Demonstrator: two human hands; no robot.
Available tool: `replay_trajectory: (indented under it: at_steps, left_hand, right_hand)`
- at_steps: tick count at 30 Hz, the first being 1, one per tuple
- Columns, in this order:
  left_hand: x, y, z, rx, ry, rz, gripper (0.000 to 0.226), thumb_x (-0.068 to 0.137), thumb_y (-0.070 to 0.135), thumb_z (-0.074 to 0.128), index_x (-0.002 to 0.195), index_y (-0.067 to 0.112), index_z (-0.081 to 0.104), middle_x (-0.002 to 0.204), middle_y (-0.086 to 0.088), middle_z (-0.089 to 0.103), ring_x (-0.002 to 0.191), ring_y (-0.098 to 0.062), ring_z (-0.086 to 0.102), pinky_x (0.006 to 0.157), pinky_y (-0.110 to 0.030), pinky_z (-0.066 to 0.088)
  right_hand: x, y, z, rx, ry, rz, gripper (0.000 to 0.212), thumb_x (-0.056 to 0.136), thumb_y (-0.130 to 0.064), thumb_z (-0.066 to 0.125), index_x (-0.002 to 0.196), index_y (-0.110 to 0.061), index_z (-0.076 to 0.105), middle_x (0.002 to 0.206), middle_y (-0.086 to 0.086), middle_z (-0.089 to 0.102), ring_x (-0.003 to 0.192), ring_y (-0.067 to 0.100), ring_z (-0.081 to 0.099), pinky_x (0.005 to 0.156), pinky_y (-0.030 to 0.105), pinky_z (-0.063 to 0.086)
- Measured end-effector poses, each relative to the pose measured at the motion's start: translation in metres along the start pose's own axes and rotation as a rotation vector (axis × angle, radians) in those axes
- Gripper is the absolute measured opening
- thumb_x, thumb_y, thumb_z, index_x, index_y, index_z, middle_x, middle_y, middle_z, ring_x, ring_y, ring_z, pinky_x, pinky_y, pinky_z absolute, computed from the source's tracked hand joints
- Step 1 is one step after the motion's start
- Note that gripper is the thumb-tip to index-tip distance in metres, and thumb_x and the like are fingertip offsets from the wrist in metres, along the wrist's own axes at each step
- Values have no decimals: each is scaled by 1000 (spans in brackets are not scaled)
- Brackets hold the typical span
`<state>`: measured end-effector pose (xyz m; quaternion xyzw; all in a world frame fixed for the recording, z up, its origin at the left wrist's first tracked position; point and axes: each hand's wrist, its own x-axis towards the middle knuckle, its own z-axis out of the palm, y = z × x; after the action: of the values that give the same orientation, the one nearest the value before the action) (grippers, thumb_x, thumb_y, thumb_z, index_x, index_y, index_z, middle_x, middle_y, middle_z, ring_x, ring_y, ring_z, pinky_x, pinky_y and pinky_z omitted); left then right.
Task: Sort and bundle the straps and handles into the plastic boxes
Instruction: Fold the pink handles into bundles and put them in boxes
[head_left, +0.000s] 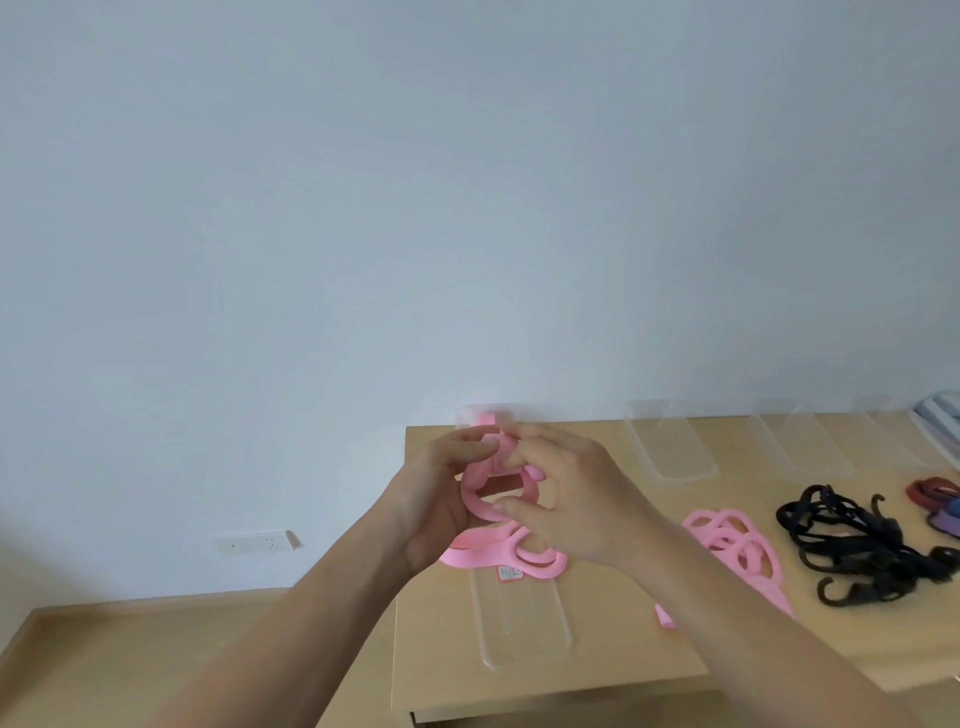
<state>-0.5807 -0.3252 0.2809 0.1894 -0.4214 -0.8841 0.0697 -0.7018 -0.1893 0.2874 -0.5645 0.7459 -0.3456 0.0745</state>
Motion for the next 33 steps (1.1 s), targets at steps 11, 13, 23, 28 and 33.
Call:
replay_trajectory:
  at_steps: [11, 13, 23, 28, 33]
  left_hand:
    - [34, -16, -27, -89, 207, -61, 29, 93, 7, 62, 114, -9, 72, 104, -23, 70, 100, -47, 72, 96, -59, 58]
    - [44, -20, -33, -48, 255, -92, 34, 92, 12, 63, 120, -8, 70, 118, -32, 68, 115, -52, 67, 100, -59, 56]
    - [115, -52, -79, 652, 717, -101, 14, 99, 29, 64, 109, 23, 70, 110, 6, 71, 100, -16, 67, 82, -31, 54]
    - [146, -63, -96, 848, 795, -187, 25, 96, 25, 68, 121, 22, 66, 110, 7, 69, 105, -16, 65, 85, -33, 54]
    - [153, -77, -105, 880, 790, -205, 22, 93, 30, 73, 114, 27, 67, 108, 12, 70, 94, -3, 65, 70, -22, 50]
  right_hand:
    - [13, 41, 31, -159, 24, -164, 27, 63, 2, 83, 83, -8, 69, 107, 6, 68, 91, 24, 64, 78, 31, 53]
    - [20, 55, 35, -51, 31, -123, 28, 65, 2, 80, 85, -11, 67, 100, 2, 64, 84, 22, 62, 71, 33, 51]
    - [71, 146, 74, -81, -90, 57, 38, 71, -9, 86, 103, -15, 67, 102, -3, 64, 81, 20, 63, 67, 26, 43]
    - [105, 177, 100, -184, -190, 77, 28, 71, -12, 81, 96, -14, 68, 103, 2, 68, 81, 29, 64, 60, 29, 37]
    - [113, 195, 114, -309, -191, 38, 20, 69, -10, 81, 86, -15, 70, 91, 2, 72, 86, 31, 61, 67, 35, 47]
